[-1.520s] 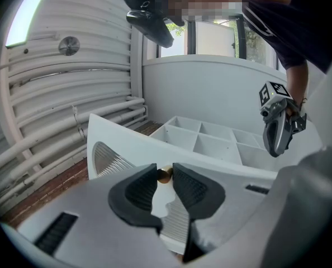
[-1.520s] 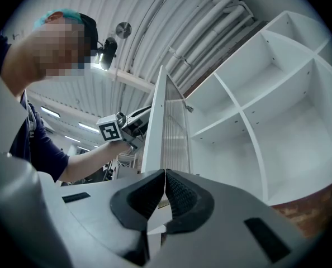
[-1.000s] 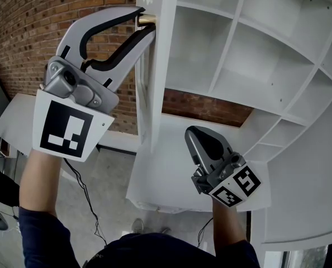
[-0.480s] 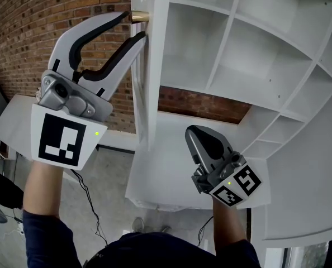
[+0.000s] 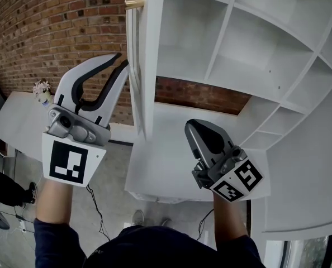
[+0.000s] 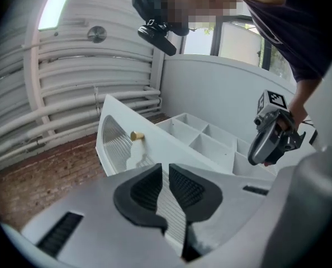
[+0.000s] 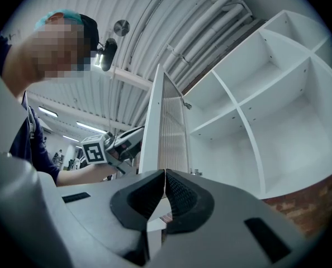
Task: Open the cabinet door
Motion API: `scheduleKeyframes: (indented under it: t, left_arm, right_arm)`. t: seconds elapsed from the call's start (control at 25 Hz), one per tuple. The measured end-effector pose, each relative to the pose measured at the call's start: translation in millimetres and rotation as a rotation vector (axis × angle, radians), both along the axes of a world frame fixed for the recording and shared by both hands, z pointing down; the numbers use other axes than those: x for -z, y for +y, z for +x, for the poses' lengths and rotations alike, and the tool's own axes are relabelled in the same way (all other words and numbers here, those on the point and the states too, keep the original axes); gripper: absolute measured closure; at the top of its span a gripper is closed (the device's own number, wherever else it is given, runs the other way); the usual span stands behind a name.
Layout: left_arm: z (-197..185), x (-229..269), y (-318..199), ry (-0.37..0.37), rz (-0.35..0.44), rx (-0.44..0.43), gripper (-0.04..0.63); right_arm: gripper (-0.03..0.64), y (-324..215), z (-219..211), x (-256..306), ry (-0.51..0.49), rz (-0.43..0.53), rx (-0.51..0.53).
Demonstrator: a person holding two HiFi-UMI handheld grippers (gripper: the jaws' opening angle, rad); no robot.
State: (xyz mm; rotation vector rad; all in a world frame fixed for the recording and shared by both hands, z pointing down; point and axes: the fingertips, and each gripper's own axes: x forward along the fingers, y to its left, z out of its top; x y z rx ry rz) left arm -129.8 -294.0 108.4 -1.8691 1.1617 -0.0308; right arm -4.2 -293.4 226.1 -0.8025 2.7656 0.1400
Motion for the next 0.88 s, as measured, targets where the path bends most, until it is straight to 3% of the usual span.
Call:
scheduleKeyframes:
  t: [0.24, 0.44, 0.88]
  left_arm:
    - [-13.2, -68.4, -21.9, 0.163, -0.211, -0.057, 0.586]
    - [-11.1, -105.5, -24.2, 0.284, -0.330, -0.123, 0.588]
    - [-5.5, -147.9, -16.8, 0.333, -0.457, -0.201, 0.588]
  right_arm:
    - [0.591, 0.2, 6.7, -9.9, 0.011, -0.028, -0.022]
    - [0.591, 1.2, 7.1, -14.5, 0.013, -0.038, -0.033]
    - [0.591, 5.6, 1.9, -24.2, 0.018, -0.059, -0.059]
